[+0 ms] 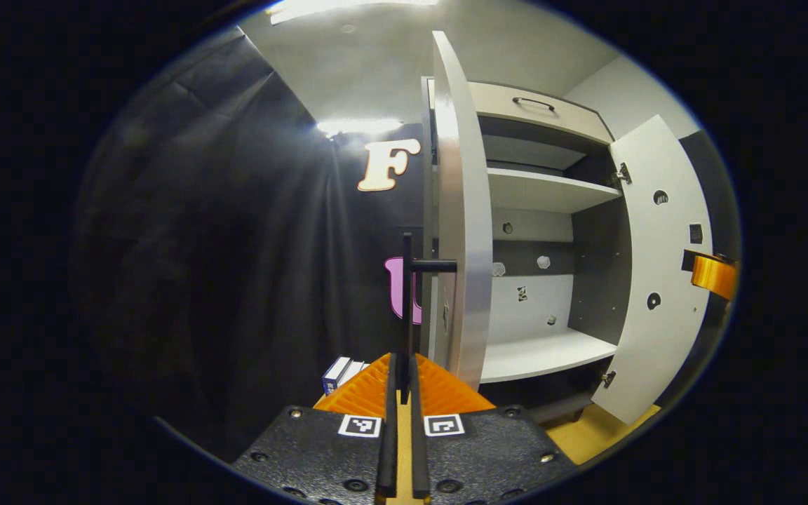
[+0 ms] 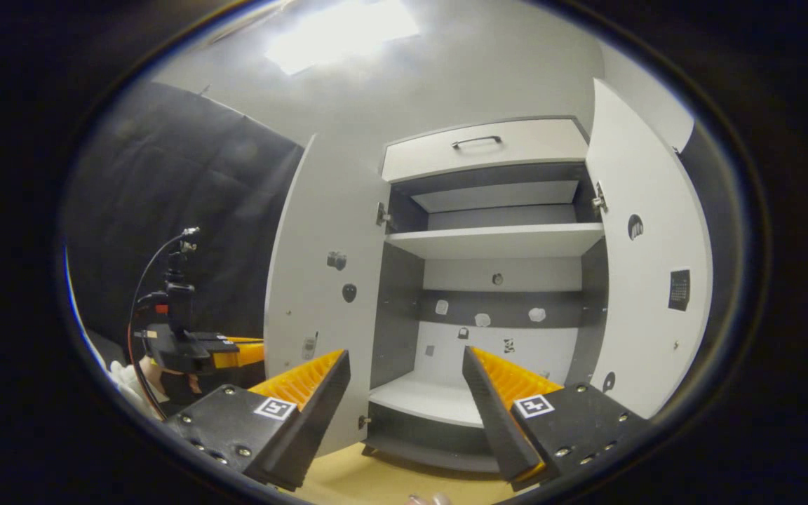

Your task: Open the right door of the double-door shoe cabinet with the right hand, and open the left door with the left hand.

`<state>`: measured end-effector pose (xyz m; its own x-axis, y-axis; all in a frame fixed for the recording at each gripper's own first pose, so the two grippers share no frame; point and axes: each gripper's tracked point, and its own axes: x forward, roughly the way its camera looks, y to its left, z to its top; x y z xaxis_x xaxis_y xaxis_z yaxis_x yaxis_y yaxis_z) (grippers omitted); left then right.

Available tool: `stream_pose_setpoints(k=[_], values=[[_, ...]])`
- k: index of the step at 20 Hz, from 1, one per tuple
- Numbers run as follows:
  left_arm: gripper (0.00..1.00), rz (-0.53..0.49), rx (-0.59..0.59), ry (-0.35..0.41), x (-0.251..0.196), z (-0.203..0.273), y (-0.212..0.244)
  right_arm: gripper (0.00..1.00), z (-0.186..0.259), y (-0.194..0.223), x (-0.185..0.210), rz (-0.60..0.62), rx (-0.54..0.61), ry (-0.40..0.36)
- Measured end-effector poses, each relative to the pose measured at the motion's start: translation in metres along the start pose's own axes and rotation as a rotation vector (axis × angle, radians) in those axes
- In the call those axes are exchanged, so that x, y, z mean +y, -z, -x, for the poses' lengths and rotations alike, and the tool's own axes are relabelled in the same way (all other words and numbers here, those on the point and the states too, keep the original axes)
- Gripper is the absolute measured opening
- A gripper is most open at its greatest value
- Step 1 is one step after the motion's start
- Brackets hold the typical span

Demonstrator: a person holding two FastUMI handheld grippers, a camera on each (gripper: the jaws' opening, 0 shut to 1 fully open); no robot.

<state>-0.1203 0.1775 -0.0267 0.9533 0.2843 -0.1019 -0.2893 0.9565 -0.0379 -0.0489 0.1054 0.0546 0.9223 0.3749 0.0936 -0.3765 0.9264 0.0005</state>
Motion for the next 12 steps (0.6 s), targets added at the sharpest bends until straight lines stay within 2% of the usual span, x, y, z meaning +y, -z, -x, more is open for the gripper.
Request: stream_pose_setpoints(k=[2, 4, 6, 7, 8, 10, 11, 12], values=[[0.16, 0.026, 0.006, -0.010, 0.001, 0.008, 0.002, 0.97, 0.003, 0.000, 0.000, 0.000, 0.003, -0.012], [0.34, 0.030, 0.000, -0.023, 0.000, 0.017, 0.001, 0.96, 0.008, 0.001, -0.004, 0.004, 0.008, -0.020], [0.43, 0.016, -0.004, -0.054, 0.005, 0.029, -0.002, 0.96, 0.012, 0.002, -0.003, 0.002, 0.015, -0.032], [0.58, 0.013, -0.008, -0.068, 0.006, 0.038, -0.004, 0.97, 0.015, 0.002, -0.006, 0.001, 0.015, -0.036], [0.58, 0.010, -0.009, -0.080, 0.006, 0.046, -0.007, 0.97, 0.017, 0.002, -0.009, 0.000, 0.014, -0.039], [0.48, 0.010, -0.028, -0.087, 0.001, 0.062, -0.016, 0.96, 0.021, 0.004, -0.014, -0.006, 0.019, -0.047], [0.57, 0.004, -0.035, -0.095, -0.001, 0.069, -0.021, 0.96, 0.022, 0.004, -0.015, -0.011, 0.019, -0.054], [0.55, -0.010, -0.043, -0.108, 0.000, 0.074, -0.023, 0.96, 0.024, 0.004, -0.017, -0.014, 0.019, -0.060]])
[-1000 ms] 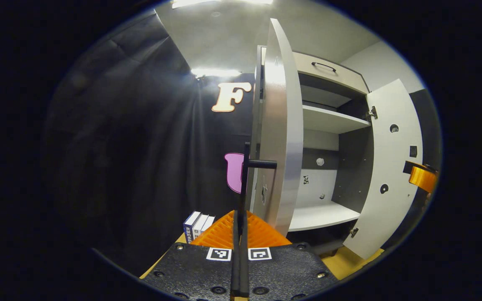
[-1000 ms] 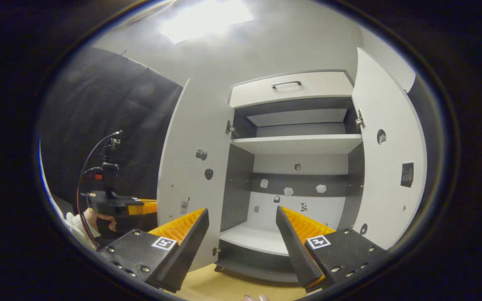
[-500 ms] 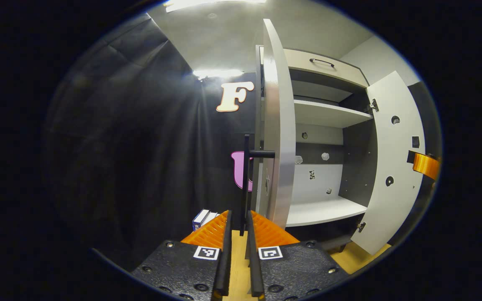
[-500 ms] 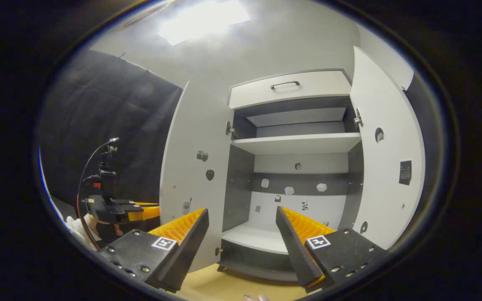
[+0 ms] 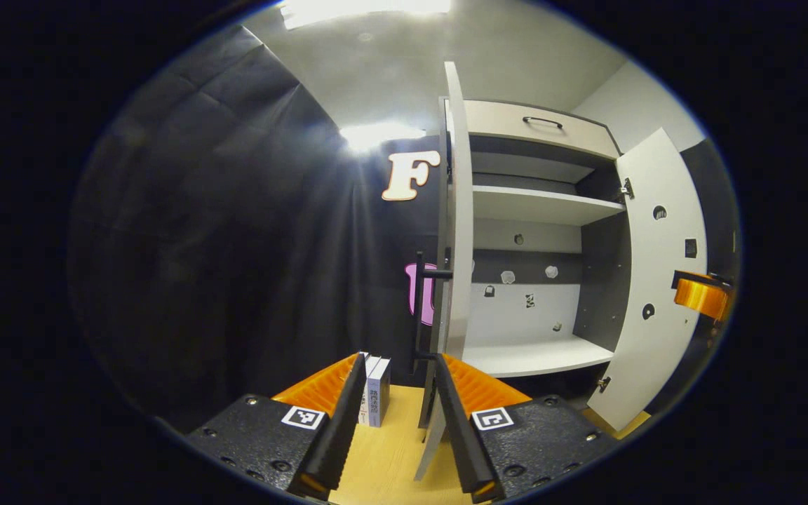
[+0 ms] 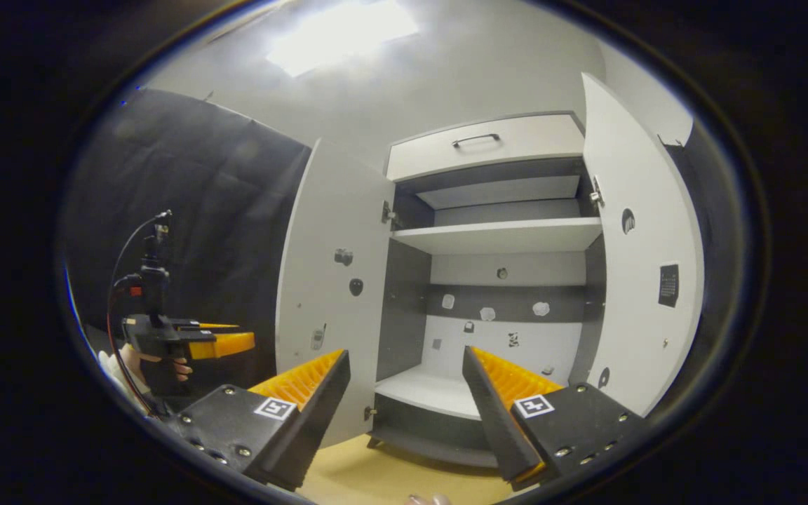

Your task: Open the right door of the double-door shoe cabinet with the right hand, and open the left door with the left hand.

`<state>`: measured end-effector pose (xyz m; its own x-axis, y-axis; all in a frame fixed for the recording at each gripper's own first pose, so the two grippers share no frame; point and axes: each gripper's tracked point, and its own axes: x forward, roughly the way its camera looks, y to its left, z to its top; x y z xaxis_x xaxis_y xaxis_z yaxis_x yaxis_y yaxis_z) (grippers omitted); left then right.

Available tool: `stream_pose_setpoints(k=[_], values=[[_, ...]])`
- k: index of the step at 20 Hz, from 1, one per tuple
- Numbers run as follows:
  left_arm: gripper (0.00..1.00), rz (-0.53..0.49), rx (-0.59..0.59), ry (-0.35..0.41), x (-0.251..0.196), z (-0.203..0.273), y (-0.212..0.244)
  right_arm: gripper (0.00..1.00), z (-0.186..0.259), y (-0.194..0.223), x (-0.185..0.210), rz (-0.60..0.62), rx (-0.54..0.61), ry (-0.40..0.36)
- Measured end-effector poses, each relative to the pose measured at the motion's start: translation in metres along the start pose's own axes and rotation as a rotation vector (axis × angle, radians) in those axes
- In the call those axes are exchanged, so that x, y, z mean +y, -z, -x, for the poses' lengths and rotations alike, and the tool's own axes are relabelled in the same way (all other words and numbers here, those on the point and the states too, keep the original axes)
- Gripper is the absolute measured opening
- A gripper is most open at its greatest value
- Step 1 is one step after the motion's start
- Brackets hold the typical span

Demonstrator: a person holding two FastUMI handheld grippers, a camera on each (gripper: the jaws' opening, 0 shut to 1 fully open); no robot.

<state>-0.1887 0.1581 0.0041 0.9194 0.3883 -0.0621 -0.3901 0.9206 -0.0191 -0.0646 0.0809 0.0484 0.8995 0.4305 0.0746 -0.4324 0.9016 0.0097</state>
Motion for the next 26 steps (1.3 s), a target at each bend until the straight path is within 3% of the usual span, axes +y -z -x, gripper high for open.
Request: stream_pose_setpoints(k=[2, 5, 7, 10, 11, 17, 22, 26], values=[[0.65, -0.033, -0.011, -0.030, 0.000, 0.011, -0.007, 0.96, 0.003, 0.001, -0.005, 0.001, 0.002, -0.008], [0.77, -0.044, -0.043, -0.007, -0.022, 0.023, -0.024, 0.97, 0.009, 0.004, -0.011, 0.006, 0.013, -0.012], [0.94, -0.056, -0.078, 0.013, -0.038, 0.023, -0.036, 0.97, 0.015, 0.005, -0.018, 0.013, 0.020, -0.006], [0.95, -0.070, -0.142, 0.045, -0.066, 0.019, -0.056, 0.97, 0.026, 0.006, -0.032, 0.025, 0.030, 0.021], [0.91, -0.072, -0.156, 0.067, -0.080, 0.018, -0.058, 0.97, 0.028, 0.006, -0.038, 0.026, 0.031, 0.030], [0.98, -0.032, -0.207, 0.255, -0.169, 0.002, -0.065, 0.97, 0.034, 0.010, -0.060, 0.013, 0.039, 0.092], [0.98, 0.034, -0.130, 0.416, -0.235, -0.019, -0.034, 0.97, 0.032, 0.016, -0.074, -0.011, 0.027, 0.147], [0.98, 0.070, -0.083, 0.488, -0.263, -0.036, -0.019, 0.96, 0.019, 0.022, -0.096, 0.048, 0.021, 0.250]])
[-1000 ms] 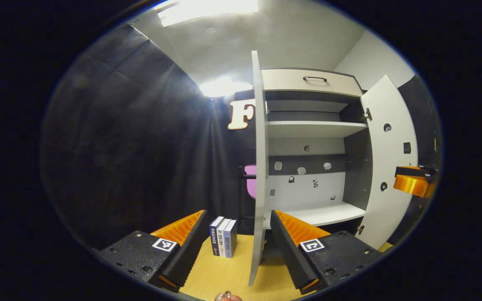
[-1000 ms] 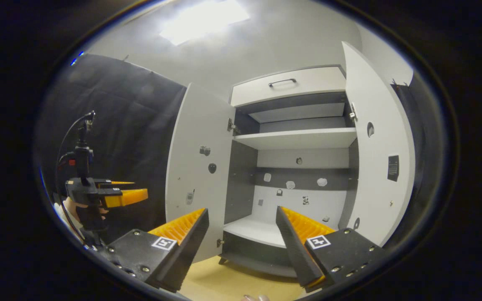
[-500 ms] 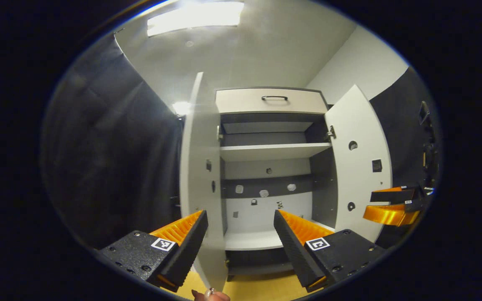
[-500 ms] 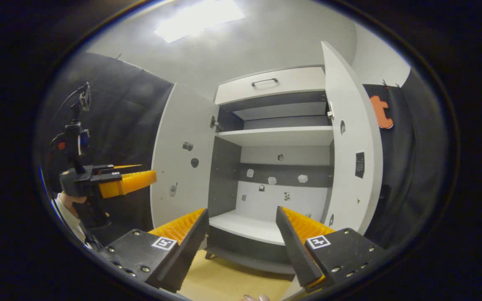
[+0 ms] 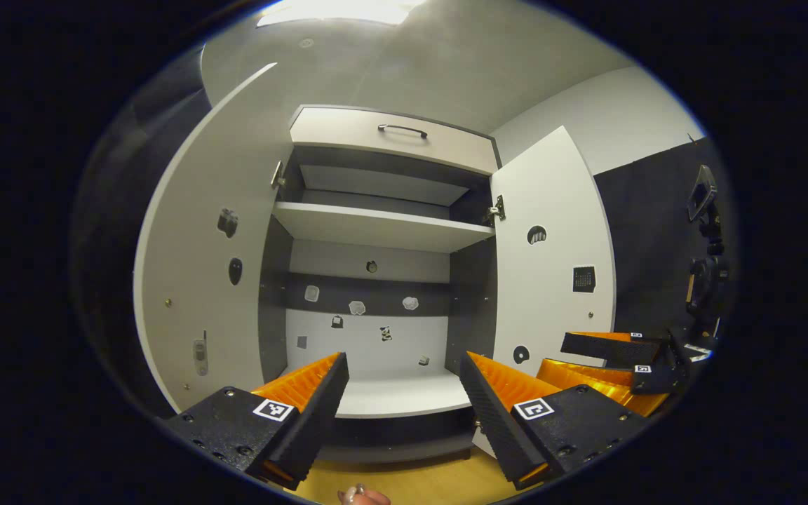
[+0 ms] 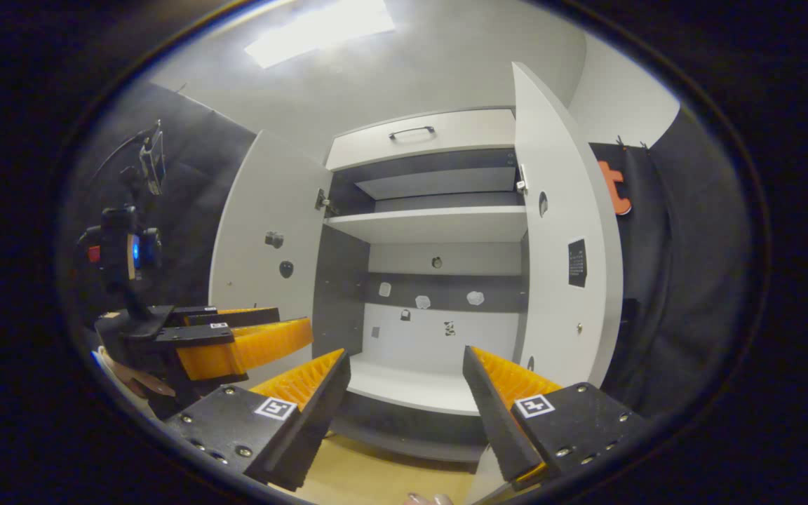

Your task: Open the right door of the double-door shoe cabinet with the right hand, and open the left door with the left hand.

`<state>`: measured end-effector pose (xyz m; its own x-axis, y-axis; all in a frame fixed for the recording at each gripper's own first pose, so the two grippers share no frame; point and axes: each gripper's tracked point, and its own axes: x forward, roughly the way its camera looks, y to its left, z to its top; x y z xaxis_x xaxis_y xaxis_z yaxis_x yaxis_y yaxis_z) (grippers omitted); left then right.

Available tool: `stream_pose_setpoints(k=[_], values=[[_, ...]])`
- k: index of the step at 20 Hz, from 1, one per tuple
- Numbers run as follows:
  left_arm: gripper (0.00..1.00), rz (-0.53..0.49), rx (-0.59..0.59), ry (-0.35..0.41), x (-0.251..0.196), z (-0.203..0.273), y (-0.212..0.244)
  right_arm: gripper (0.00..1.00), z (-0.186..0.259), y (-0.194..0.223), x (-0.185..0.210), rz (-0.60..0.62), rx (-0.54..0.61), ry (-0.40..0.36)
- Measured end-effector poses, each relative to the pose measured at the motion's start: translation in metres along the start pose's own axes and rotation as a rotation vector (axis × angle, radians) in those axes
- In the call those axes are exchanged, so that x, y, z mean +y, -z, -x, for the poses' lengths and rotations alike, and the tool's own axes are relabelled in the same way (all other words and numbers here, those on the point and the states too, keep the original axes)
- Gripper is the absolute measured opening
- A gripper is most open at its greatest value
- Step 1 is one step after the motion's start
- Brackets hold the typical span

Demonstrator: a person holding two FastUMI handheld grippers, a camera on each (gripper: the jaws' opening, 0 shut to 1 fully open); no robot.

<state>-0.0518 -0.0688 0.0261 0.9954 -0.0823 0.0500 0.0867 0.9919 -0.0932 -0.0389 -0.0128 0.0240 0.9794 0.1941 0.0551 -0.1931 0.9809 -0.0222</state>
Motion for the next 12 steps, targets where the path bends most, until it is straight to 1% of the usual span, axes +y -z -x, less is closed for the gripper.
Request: stream_pose_setpoints(k=[2, 3, 4, 7, 10, 12], values=[[0.98, -0.017, 0.008, 0.010, 0.002, -0.009, 0.004, 0.97, -0.005, 0.000, 0.003, -0.012, -0.001, 0.009], [0.96, -0.021, 0.004, 0.012, 0.004, -0.014, 0.004, 0.97, -0.007, 0.001, 0.004, -0.025, -0.003, 0.014], [0.98, -0.017, 0.000, 0.020, 0.004, -0.020, 0.005, 0.97, -0.009, 0.001, 0.003, -0.035, -0.004, 0.031], [0.98, -0.021, 0.002, 0.045, 0.007, -0.030, 0.006, 0.96, -0.014, 0.005, 0.001, -0.051, -0.009, 0.067], [0.98, -0.024, 0.003, 0.058, 0.011, -0.036, 0.008, 0.97, -0.019, 0.005, 0.004, -0.074, -0.017, 0.072], [0.98, -0.013, 0.011, 0.067, 0.011, -0.038, 0.012, 0.97, -0.023, 0.002, -0.001, -0.071, -0.034, 0.111]])
